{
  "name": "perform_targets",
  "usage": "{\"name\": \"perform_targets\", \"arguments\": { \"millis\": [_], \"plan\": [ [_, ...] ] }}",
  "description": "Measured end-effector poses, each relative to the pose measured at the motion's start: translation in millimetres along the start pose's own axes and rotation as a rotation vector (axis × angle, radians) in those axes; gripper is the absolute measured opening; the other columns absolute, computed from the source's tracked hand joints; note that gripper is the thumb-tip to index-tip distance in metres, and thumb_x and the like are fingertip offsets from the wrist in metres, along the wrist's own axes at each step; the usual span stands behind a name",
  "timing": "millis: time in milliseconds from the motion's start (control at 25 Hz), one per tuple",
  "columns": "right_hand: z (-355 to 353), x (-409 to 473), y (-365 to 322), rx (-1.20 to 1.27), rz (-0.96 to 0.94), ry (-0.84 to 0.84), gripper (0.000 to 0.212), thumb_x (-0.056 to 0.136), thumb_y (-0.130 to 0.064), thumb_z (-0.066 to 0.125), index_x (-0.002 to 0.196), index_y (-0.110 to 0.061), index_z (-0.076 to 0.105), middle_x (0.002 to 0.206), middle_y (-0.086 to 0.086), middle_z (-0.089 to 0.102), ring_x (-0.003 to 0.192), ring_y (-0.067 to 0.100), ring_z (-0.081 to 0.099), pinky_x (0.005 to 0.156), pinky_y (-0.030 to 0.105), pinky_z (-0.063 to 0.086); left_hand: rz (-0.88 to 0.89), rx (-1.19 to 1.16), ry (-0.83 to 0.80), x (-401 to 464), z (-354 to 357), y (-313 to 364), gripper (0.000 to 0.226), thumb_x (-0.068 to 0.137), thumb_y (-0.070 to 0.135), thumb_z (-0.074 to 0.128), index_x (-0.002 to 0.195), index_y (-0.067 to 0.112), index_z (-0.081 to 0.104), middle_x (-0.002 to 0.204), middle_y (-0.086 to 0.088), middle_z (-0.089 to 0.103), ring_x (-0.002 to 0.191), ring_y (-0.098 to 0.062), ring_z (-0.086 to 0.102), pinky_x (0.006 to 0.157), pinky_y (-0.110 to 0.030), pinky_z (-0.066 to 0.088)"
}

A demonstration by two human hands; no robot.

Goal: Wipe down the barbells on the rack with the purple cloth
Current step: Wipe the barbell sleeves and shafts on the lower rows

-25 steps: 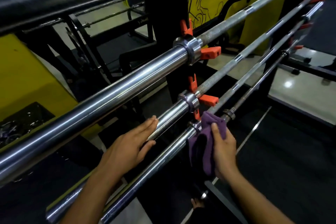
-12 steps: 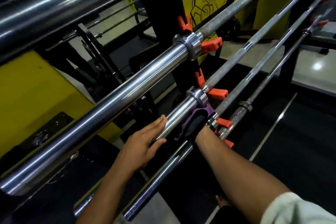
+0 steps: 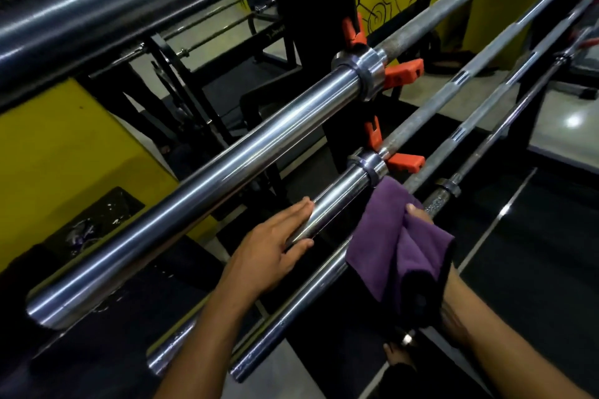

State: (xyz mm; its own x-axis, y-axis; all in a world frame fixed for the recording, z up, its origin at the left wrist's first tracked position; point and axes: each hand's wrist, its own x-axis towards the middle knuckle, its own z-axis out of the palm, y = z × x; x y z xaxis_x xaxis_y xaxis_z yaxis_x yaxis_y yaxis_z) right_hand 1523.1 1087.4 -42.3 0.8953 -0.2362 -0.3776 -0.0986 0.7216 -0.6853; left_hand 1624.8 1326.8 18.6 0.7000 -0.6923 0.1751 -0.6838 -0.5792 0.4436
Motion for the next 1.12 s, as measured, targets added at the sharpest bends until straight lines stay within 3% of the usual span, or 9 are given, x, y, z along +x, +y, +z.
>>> {"name": "perform_targets", "arguments": {
  "millis": [120, 240, 360, 480, 600, 680, 800, 960, 1120],
  "plan": [
    [12, -12, -23, -0.149, -0.202, -0.094, 0.022, 0.082, -0.026, 0.073, 0.101, -0.017, 0.066, 0.079, -0.004, 0.071, 0.073, 0.011, 0.07, 0.063, 0.023, 0.056, -0.009, 0.002, 0.121, -4, -2, 20, 0.062, 0.092, 0.056, 0.058, 0.149, 0.037, 0.042, 0.153, 0.024, 0.038, 0.139, 0.006, 0.035, 0.112, -0.027, 0.04],
    [27, -34, -46, -0.426, -0.294, -0.205, 0.029, 0.076, -0.011, 0.08, 0.102, -0.011, 0.069, 0.084, 0.002, 0.076, 0.077, 0.012, 0.073, 0.065, 0.021, 0.056, -0.157, -0.451, 0.052, -7, 4, 56, 0.063, 0.087, 0.05, 0.07, 0.144, 0.039, 0.048, 0.138, 0.025, 0.055, 0.129, 0.006, 0.048, 0.108, -0.025, 0.041],
    [28, -35, -68, -0.65, -0.286, -0.326, 0.029, 0.079, -0.004, 0.079, 0.105, -0.012, 0.069, 0.092, 0.001, 0.076, 0.085, 0.01, 0.072, 0.072, 0.021, 0.056, -0.146, -0.559, -0.034, -7, 14, 67, 0.024, 0.092, 0.033, 0.069, 0.117, 0.029, 0.067, 0.104, 0.013, 0.071, 0.097, -0.004, 0.067, 0.087, -0.037, 0.055],
    [27, -35, -75, -0.929, -0.371, -0.26, 0.035, 0.091, -0.009, 0.069, 0.121, -0.026, 0.063, 0.111, -0.012, 0.071, 0.105, 0.006, 0.067, 0.087, 0.024, 0.057, -0.135, -0.476, -0.003, -9, 10, 71, 0.013, 0.1, 0.036, 0.057, 0.098, 0.026, 0.065, 0.087, 0.01, 0.065, 0.08, -0.006, 0.062, 0.072, -0.03, 0.05],
    [16, -46, -38, -0.869, -0.498, -0.079, 0.049, 0.093, -0.037, 0.069, 0.137, -0.038, 0.047, 0.127, -0.016, 0.06, 0.12, 0.002, 0.058, 0.098, 0.034, 0.055, -0.143, -0.453, 0.031, -9, 13, 78, 0.015, 0.101, 0.035, 0.055, 0.095, 0.022, 0.06, 0.085, 0.011, 0.061, 0.08, -0.003, 0.059, 0.072, -0.024, 0.045],
    [11, -62, -3, -0.764, -0.468, -0.145, 0.074, 0.082, -0.061, 0.069, 0.146, -0.04, 0.037, 0.142, -0.017, 0.052, 0.133, 0.007, 0.05, 0.107, 0.045, 0.048, -0.142, -0.451, 0.054, -7, 21, 85, 0.016, 0.1, 0.036, 0.056, 0.095, 0.021, 0.059, 0.085, 0.011, 0.061, 0.08, -0.001, 0.058, 0.073, -0.024, 0.044],
    [18, -74, 33, -0.727, -0.418, -0.283, 0.108, 0.07, -0.073, 0.073, 0.154, -0.033, 0.019, 0.149, -0.03, 0.042, 0.139, -0.001, 0.042, 0.109, 0.022, 0.043, -0.126, -0.516, -0.013, -2, 29, 97, 0.014, 0.099, 0.035, 0.057, 0.099, 0.022, 0.06, 0.087, 0.011, 0.062, 0.079, 0.0, 0.056, 0.073, -0.023, 0.044],
    [24, -65, 26, -0.723, -0.579, -0.081, 0.078, 0.089, -0.044, 0.065, 0.155, -0.033, 0.025, 0.148, -0.032, 0.041, 0.14, 0.0, 0.041, 0.111, 0.02, 0.04, -0.034, -0.43, -0.056, 0, 14, 90, 0.035, 0.102, 0.04, 0.05, 0.131, 0.027, 0.062, 0.124, 0.012, 0.064, 0.111, 0.005, 0.057, 0.096, -0.018, 0.045],
    [33, -41, 3, -0.864, -0.801, -0.011, 0.069, 0.1, -0.046, 0.049, 0.16, -0.031, 0.018, 0.163, -0.02, 0.021, 0.149, 0.009, 0.028, 0.121, 0.046, 0.032, 0.021, 0.068, 0.11, -38, -19, 32, 0.048, 0.102, 0.048, 0.038, 0.146, 0.033, 0.047, 0.143, 0.017, 0.05, 0.129, 0.0, 0.048, 0.104, -0.02, 0.043]
  ]
}}
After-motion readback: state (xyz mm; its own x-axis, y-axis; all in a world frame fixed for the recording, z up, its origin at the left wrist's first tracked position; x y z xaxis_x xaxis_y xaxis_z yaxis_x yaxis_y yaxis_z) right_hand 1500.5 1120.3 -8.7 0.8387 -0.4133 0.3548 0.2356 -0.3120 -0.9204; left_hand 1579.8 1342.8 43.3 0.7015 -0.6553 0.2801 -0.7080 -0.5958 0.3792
